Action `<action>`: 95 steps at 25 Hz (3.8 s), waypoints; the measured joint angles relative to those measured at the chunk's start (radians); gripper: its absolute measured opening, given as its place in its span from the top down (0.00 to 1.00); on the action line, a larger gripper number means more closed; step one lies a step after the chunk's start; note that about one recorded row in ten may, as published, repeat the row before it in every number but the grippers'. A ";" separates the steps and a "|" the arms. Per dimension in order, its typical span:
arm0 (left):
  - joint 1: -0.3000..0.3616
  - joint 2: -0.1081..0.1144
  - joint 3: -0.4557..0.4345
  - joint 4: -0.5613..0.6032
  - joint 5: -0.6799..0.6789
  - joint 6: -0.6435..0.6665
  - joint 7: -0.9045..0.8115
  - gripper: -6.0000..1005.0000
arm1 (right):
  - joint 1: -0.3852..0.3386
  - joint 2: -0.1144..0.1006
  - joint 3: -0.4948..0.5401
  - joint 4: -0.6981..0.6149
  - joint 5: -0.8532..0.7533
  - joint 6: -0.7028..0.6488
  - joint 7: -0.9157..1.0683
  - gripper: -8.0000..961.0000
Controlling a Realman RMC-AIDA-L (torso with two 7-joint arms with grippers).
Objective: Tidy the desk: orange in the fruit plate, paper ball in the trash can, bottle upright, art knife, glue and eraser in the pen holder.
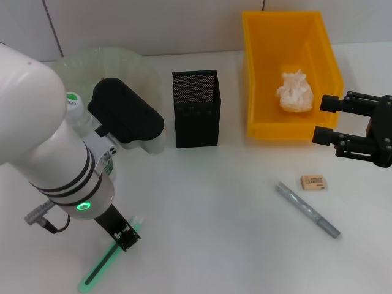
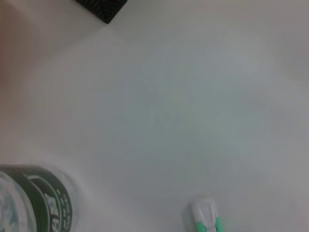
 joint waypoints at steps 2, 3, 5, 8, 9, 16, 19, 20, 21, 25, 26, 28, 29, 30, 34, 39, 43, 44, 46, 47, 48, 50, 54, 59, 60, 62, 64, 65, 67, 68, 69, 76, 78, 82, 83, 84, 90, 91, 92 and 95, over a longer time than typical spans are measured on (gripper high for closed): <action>-0.002 0.000 -0.001 0.000 0.000 -0.001 0.000 0.75 | -0.001 0.000 0.001 -0.001 0.001 -0.002 0.000 0.36; -0.002 0.000 -0.001 0.000 0.000 -0.001 0.000 0.75 | -0.001 0.000 0.001 -0.001 0.001 -0.002 0.000 0.36; -0.002 0.000 -0.001 0.000 0.000 -0.002 0.000 0.76 | -0.001 0.000 0.001 -0.002 0.002 -0.003 0.000 0.36; -0.004 0.000 -0.002 -0.001 0.000 -0.006 -0.001 0.79 | -0.002 0.000 0.001 -0.004 0.002 -0.003 0.000 0.36; -0.004 0.000 -0.002 -0.001 0.000 -0.006 -0.001 0.80 | -0.002 0.000 0.001 -0.004 0.002 -0.004 0.000 0.36; -0.015 0.000 -0.002 -0.026 0.000 -0.009 0.000 0.84 | -0.003 0.000 0.002 -0.007 0.003 -0.007 0.001 0.36; -0.018 0.000 -0.001 -0.030 -0.003 -0.009 0.000 0.85 | -0.003 -0.001 0.003 -0.008 0.003 -0.007 0.001 0.36; -0.018 0.000 -0.001 -0.030 -0.003 -0.009 0.000 0.85 | -0.003 -0.001 0.003 -0.008 0.003 -0.007 0.002 0.36; -0.018 0.000 -0.001 -0.030 -0.003 -0.009 0.000 0.85 | -0.003 -0.001 0.003 -0.008 0.003 -0.007 0.002 0.36; -0.024 0.000 0.000 -0.037 -0.003 -0.010 0.001 0.87 | -0.003 -0.002 0.003 -0.008 0.003 -0.006 0.002 0.36; -0.027 0.000 0.000 -0.038 -0.003 -0.010 0.001 0.87 | -0.003 -0.002 0.003 -0.008 0.003 -0.005 0.002 0.36; -0.029 0.000 -0.001 -0.039 -0.003 -0.009 0.001 0.87 | -0.002 -0.002 0.003 -0.008 0.003 -0.004 0.002 0.36; -0.030 0.000 -0.001 -0.040 -0.003 -0.008 0.001 0.88 | -0.002 -0.002 0.003 -0.008 0.003 -0.004 0.002 0.36; -0.031 0.000 -0.001 -0.040 -0.003 -0.008 0.002 0.88 | -0.001 -0.002 0.003 -0.007 0.003 -0.004 0.002 0.36; -0.035 0.000 0.000 -0.046 -0.003 -0.008 0.002 0.88 | 0.003 -0.004 0.003 -0.002 0.003 0.000 0.000 0.36; -0.042 0.000 -0.003 -0.050 -0.003 -0.005 0.003 0.89 | 0.005 -0.005 0.003 -0.002 0.003 0.002 -0.002 0.36; -0.045 0.000 -0.001 -0.051 0.000 -0.004 0.004 0.89 | 0.005 -0.006 0.003 -0.001 0.003 0.003 -0.003 0.37; -0.045 0.000 -0.001 -0.051 0.000 -0.004 0.004 0.89 | 0.005 -0.006 0.003 -0.001 0.003 0.003 -0.003 0.37; -0.047 0.000 -0.004 -0.051 0.004 -0.004 0.004 0.89 | 0.005 -0.006 0.003 -0.001 0.003 0.003 -0.003 0.37; -0.047 0.000 -0.004 -0.051 0.004 -0.004 0.004 0.89 | 0.006 -0.006 0.003 -0.001 0.003 0.004 -0.003 0.37; -0.047 0.000 -0.004 -0.051 0.004 -0.004 0.004 0.89 | 0.006 -0.006 0.003 -0.001 0.003 0.004 -0.003 0.37; -0.048 0.000 -0.004 -0.051 0.005 -0.003 0.004 0.89 | 0.007 -0.006 0.003 -0.001 0.003 0.006 -0.003 0.37; -0.048 0.000 -0.005 -0.044 0.005 -0.005 0.004 0.89 | 0.007 -0.006 0.003 -0.001 0.003 0.014 -0.003 0.37; -0.052 0.000 -0.013 -0.032 -0.006 -0.003 0.003 0.89 | 0.009 -0.008 0.003 -0.001 0.001 0.016 -0.004 0.37; -0.053 0.000 -0.013 -0.018 -0.015 -0.002 0.003 0.89 | 0.009 -0.008 0.003 -0.001 0.000 0.017 -0.004 0.37; -0.053 0.000 -0.016 -0.001 -0.025 0.000 0.003 0.89 | 0.009 -0.009 0.003 0.000 -0.002 0.018 -0.004 0.37; -0.053 0.000 -0.016 -0.001 -0.025 0.000 0.003 0.89 | 0.009 -0.009 0.003 0.000 -0.003 0.018 -0.004 0.37; -0.053 0.000 -0.022 0.016 -0.029 0.002 0.003 0.89 | 0.010 -0.009 0.003 0.000 -0.003 0.020 -0.004 0.37; -0.053 0.000 -0.025 0.025 -0.030 0.004 0.003 0.89 | 0.009 -0.009 0.003 0.000 -0.003 0.023 -0.004 0.37; -0.053 0.000 -0.025 0.025 -0.030 0.004 0.003 0.89 | 0.010 -0.009 0.003 0.000 -0.003 0.025 -0.004 0.37; -0.052 0.000 -0.026 0.033 -0.034 0.005 0.003 0.89 | 0.010 -0.009 0.003 0.000 -0.003 0.026 -0.004 0.37; -0.057 0.000 -0.042 0.049 -0.068 0.000 0.002 0.89 | 0.010 -0.009 0.003 0.000 -0.003 0.029 -0.004 0.37; -0.057 0.000 -0.044 0.052 -0.069 -0.002 0.002 0.89 | 0.009 -0.009 0.003 0.000 -0.003 0.030 -0.004 0.37; -0.058 0.000 -0.052 0.060 -0.079 -0.016 0.002 0.89 | 0.008 -0.009 0.003 0.000 -0.003 0.034 -0.004 0.37; -0.059 0.000 -0.059 0.066 -0.089 -0.027 0.003 0.89 | 0.007 -0.009 0.003 0.000 -0.003 0.037 -0.004 0.37; -0.059 0.000 -0.059 0.066 -0.089 -0.027 0.003 0.89 | 0.007 -0.009 0.003 0.000 -0.003 0.037 -0.004 0.37; -0.060 0.000 -0.087 0.086 -0.113 -0.049 0.003 0.89 | 0.003 -0.010 0.003 0.000 -0.001 0.039 -0.004 0.37; -0.060 0.000 -0.093 0.096 -0.118 -0.055 0.003 0.89 | 0.002 -0.010 0.004 0.000 0.001 0.040 -0.004 0.37; -0.060 0.000 -0.093 0.096 -0.118 -0.055 0.003 0.89 | 0.002 -0.010 0.004 0.000 0.001 0.040 -0.004 0.37; -0.060 0.000 -0.098 0.104 -0.124 -0.063 0.003 0.89 | 0.001 -0.011 0.013 0.000 0.002 0.041 -0.004 0.37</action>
